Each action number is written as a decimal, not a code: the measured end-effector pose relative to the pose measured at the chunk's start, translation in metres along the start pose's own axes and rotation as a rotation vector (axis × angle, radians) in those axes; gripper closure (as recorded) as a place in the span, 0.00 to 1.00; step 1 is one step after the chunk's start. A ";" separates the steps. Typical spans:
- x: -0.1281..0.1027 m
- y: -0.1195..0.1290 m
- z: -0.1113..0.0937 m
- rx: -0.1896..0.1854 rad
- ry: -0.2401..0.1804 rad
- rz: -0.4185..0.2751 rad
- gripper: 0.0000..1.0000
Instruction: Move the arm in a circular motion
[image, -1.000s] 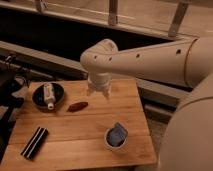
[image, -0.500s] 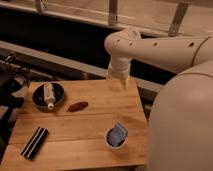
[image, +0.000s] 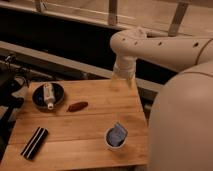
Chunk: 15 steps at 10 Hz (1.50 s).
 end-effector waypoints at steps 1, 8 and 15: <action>0.007 0.016 0.001 0.009 0.000 -0.026 0.35; 0.035 0.037 -0.002 0.045 -0.014 -0.108 0.35; 0.077 0.066 -0.007 0.064 -0.017 -0.187 0.35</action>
